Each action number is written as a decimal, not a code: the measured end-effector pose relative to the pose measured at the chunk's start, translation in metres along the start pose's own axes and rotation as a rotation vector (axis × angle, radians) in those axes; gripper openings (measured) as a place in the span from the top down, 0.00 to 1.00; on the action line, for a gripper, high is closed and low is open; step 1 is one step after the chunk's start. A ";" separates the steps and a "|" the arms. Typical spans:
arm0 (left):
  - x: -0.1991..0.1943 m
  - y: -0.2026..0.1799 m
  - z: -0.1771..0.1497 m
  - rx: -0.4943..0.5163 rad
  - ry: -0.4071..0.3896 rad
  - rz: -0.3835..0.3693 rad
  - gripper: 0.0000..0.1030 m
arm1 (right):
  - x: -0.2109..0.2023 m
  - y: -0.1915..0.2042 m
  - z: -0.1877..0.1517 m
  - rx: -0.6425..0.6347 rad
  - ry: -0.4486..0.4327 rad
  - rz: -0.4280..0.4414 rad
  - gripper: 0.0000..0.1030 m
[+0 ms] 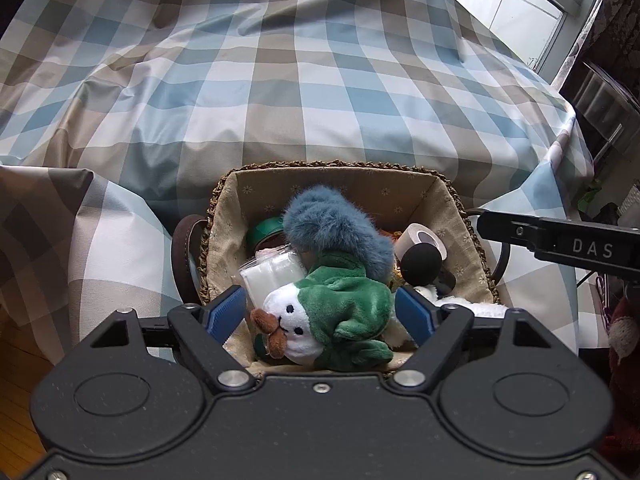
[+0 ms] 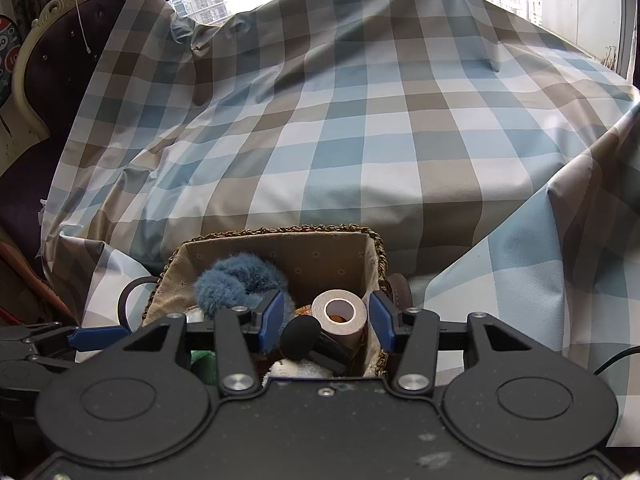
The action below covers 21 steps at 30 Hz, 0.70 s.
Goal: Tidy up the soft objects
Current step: 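Open both tools to drop the frog toy and black knob into the basket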
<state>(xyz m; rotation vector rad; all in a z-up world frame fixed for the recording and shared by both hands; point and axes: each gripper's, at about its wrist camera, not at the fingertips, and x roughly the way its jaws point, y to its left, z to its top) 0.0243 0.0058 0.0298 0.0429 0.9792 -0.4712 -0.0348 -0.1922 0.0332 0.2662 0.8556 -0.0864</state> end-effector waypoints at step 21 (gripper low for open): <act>-0.014 0.000 -0.009 -0.052 -0.006 0.063 0.12 | -0.025 0.006 -0.021 -0.027 0.050 -0.050 0.19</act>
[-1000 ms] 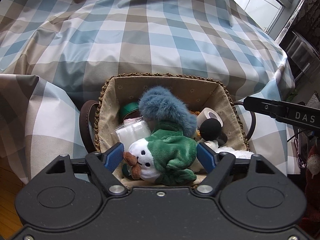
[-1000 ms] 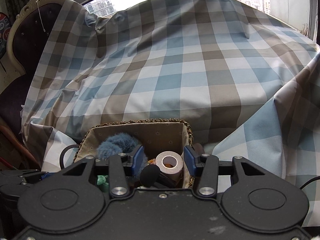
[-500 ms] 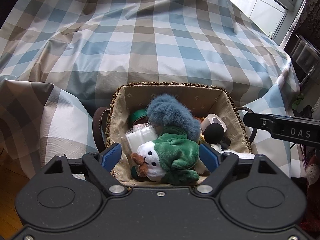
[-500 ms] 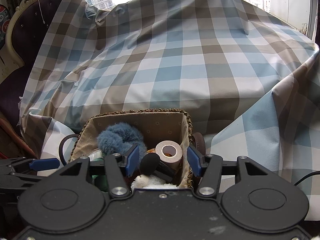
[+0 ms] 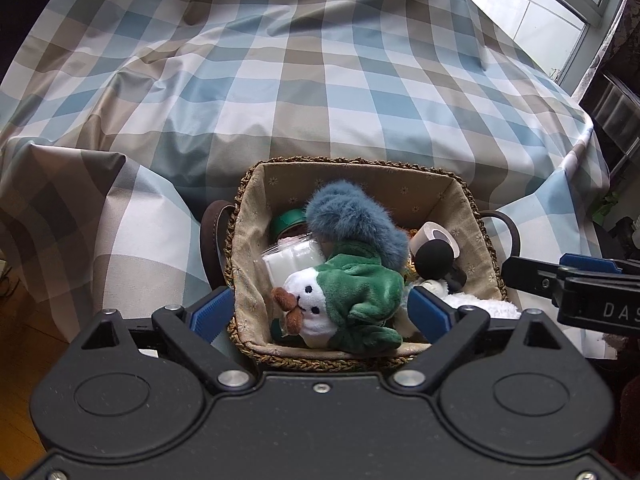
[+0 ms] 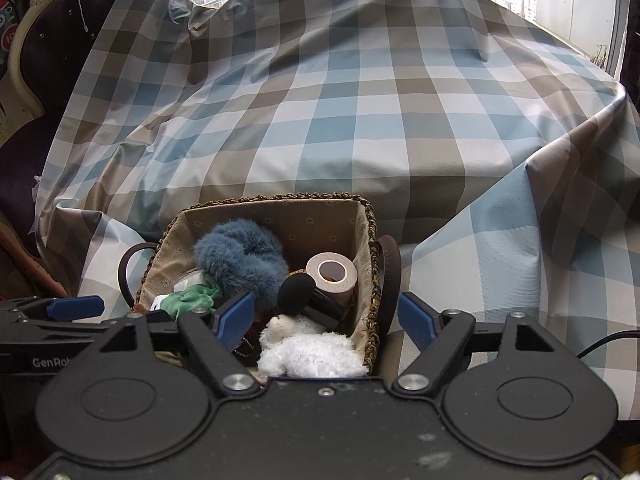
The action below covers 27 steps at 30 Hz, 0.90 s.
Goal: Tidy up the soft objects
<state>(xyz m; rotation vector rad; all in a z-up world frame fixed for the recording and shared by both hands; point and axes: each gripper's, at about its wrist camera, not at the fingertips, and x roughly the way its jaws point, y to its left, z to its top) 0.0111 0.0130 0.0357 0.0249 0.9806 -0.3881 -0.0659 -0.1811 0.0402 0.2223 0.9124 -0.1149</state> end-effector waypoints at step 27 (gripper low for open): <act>-0.008 -0.003 -0.014 -0.055 0.048 0.154 0.04 | -0.016 0.001 -0.013 -0.016 0.010 -0.062 0.00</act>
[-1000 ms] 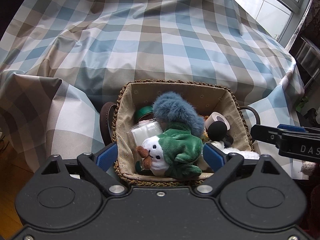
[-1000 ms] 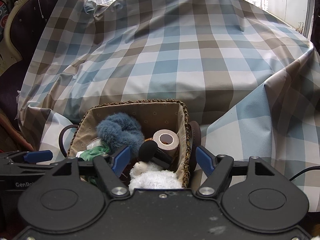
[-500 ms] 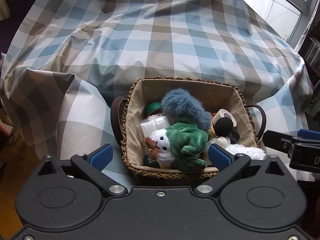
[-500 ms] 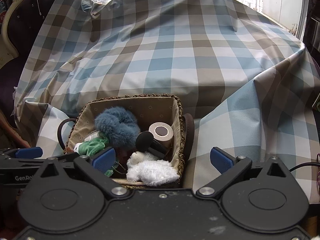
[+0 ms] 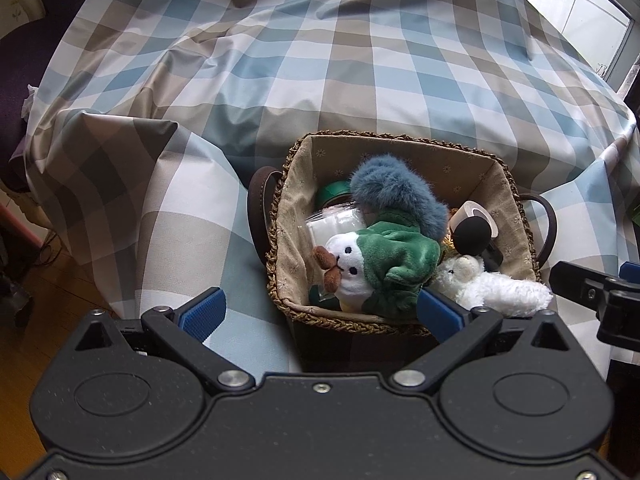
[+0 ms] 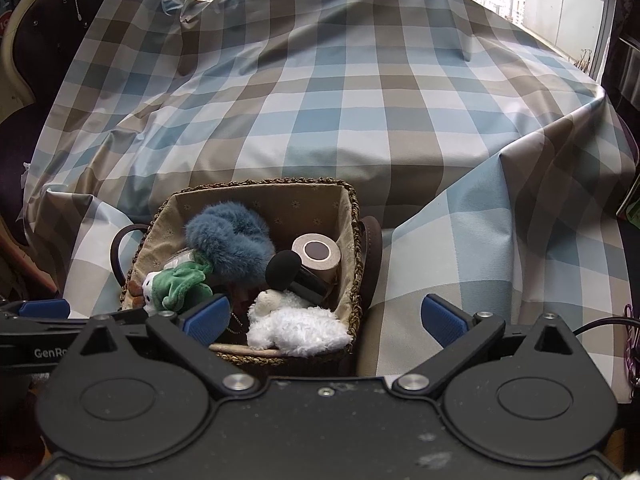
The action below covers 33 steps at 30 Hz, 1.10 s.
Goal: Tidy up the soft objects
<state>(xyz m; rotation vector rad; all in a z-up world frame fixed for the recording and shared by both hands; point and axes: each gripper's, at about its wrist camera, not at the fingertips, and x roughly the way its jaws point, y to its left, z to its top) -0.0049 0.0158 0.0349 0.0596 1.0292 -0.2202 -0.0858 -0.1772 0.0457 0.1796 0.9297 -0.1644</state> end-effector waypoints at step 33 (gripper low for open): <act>0.006 -0.005 -0.004 0.038 0.021 0.013 0.04 | 0.014 -0.001 -0.005 0.025 0.068 0.007 0.00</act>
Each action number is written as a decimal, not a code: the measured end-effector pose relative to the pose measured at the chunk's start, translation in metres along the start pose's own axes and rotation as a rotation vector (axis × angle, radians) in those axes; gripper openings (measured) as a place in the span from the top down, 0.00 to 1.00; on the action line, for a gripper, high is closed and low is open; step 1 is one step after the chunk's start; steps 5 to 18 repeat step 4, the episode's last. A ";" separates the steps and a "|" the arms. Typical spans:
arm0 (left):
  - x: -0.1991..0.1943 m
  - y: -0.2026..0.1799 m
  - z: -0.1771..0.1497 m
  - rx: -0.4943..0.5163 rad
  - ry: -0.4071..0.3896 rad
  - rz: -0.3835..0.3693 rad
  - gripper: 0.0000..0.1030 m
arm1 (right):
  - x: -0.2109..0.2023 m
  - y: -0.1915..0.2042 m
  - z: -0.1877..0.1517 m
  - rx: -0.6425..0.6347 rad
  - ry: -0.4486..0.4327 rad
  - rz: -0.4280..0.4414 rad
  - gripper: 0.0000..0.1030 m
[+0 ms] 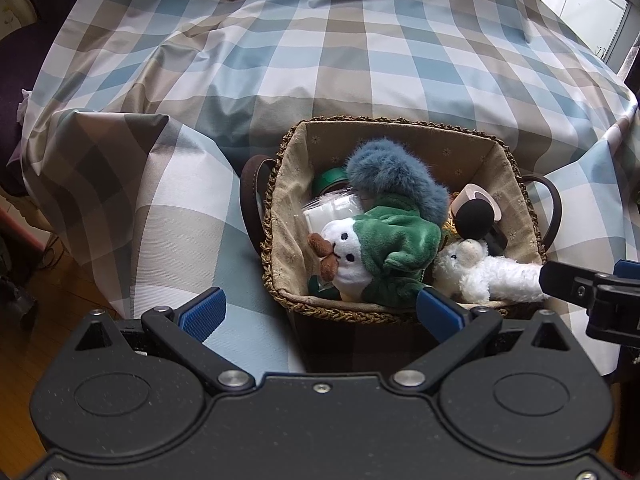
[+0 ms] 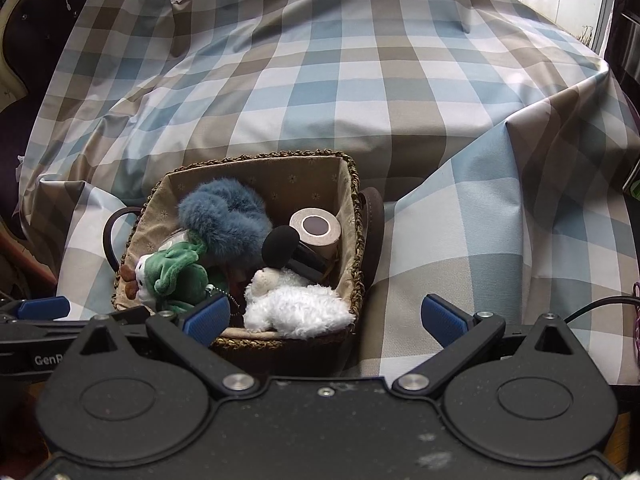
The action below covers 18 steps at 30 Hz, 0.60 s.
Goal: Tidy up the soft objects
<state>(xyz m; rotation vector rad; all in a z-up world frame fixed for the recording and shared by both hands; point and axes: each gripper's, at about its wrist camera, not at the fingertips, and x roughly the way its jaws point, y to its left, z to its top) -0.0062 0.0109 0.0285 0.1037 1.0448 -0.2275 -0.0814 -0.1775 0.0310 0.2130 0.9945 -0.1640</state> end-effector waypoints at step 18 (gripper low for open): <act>0.000 0.000 0.000 0.000 0.000 0.000 0.04 | 0.001 0.000 0.000 0.001 0.001 0.001 0.00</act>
